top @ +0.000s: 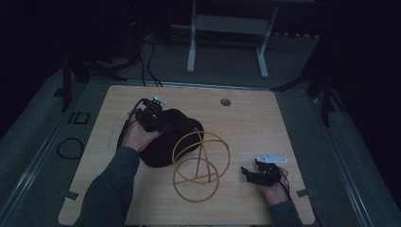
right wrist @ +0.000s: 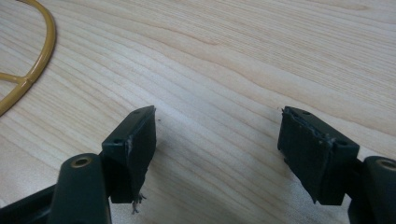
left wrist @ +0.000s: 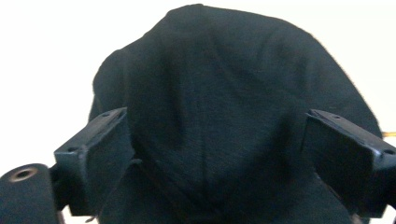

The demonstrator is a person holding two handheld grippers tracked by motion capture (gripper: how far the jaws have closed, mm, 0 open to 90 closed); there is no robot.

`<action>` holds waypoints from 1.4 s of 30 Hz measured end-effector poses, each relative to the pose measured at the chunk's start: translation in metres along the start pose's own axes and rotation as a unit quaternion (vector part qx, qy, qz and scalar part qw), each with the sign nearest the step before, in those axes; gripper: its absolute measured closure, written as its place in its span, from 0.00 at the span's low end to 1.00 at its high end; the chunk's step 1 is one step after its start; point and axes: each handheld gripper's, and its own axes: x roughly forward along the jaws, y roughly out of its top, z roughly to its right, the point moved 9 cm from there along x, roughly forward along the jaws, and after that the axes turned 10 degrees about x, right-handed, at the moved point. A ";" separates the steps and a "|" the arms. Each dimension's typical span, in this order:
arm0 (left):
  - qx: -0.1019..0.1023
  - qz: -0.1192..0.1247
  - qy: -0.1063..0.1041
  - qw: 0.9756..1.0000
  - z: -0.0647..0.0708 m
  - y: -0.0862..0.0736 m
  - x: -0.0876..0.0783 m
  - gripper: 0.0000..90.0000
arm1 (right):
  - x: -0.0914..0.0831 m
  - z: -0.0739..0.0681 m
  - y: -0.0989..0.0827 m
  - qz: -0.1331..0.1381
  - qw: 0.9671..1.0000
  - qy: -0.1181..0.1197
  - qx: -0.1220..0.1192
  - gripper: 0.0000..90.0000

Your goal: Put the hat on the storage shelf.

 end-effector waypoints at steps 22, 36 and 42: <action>-0.022 -0.081 -0.018 0.996 -0.002 -0.020 0.038 0.03 | 0.000 0.000 0.000 0.001 1.000 0.003 0.000 0.31; -0.016 -0.089 -0.044 0.995 0.007 -0.025 0.038 0.85 | 0.000 0.000 0.000 0.001 1.000 0.004 0.001 0.31; 0.012 -0.090 -0.028 0.995 0.010 -0.021 0.031 0.94 | 0.000 0.000 0.000 0.001 1.000 0.003 0.000 0.31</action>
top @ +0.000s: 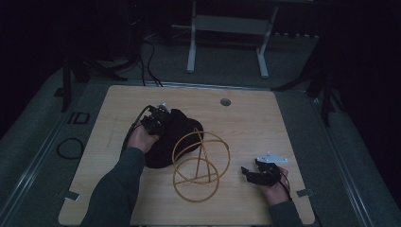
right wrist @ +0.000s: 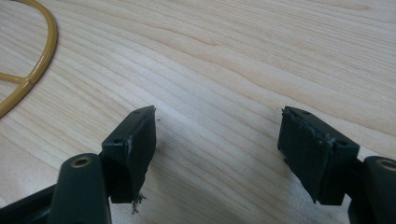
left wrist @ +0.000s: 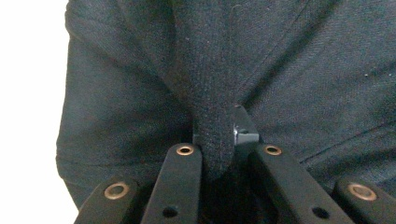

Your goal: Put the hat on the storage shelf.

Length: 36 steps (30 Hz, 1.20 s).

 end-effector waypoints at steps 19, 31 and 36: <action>0.010 0.037 -0.017 0.999 0.002 0.004 -0.032 0.95 | 0.000 0.000 0.000 -0.001 1.000 0.000 0.000 0.31; -0.003 0.066 -0.031 0.997 -0.002 0.002 -0.053 0.95 | 0.000 0.000 0.000 -0.001 1.000 -0.001 0.000 0.31; -0.003 0.071 -0.029 0.997 -0.005 0.001 -0.062 0.95 | 0.000 0.000 0.000 -0.001 1.000 -0.001 0.000 0.31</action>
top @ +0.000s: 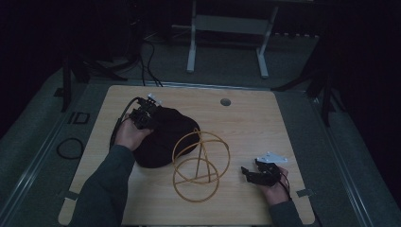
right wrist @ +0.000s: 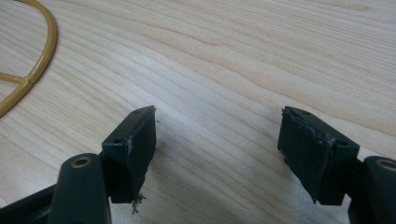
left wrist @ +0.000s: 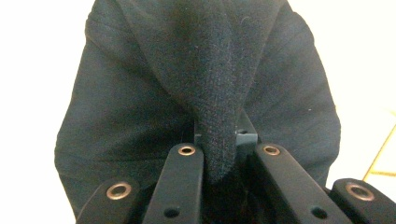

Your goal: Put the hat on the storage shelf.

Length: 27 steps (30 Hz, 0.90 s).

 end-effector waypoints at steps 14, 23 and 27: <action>-0.002 0.009 0.000 1.000 -0.004 -0.004 -0.024 0.95 | 0.001 0.000 0.001 0.001 1.000 0.001 0.000 0.31; -0.012 0.025 -0.012 1.000 -0.005 -0.007 -0.037 0.95 | 0.001 0.000 0.001 0.000 1.000 0.001 -0.001 0.31; -0.012 0.031 -0.018 0.999 -0.004 -0.007 -0.043 0.95 | 0.002 0.000 0.001 0.000 1.000 0.001 -0.001 0.31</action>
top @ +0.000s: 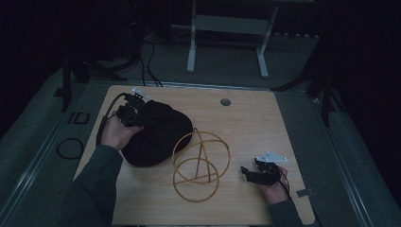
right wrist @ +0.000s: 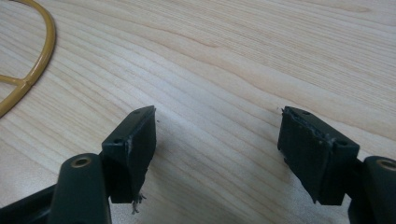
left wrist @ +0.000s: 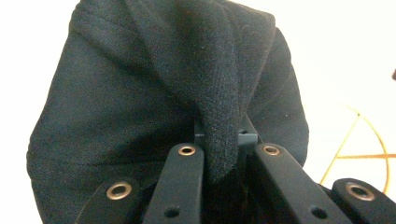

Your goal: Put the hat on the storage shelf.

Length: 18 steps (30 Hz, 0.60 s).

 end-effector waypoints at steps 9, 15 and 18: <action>0.004 0.012 -0.002 1.000 0.001 0.002 -0.014 0.95 | 0.001 0.000 0.001 0.000 1.000 0.001 0.000 0.31; 0.008 0.020 -0.006 1.000 0.004 0.001 -0.023 0.95 | 0.002 0.000 0.002 0.000 1.000 0.001 -0.002 0.31; 0.013 0.023 -0.008 1.000 0.006 0.001 -0.028 0.95 | 0.003 0.000 0.003 0.000 1.000 0.002 -0.003 0.31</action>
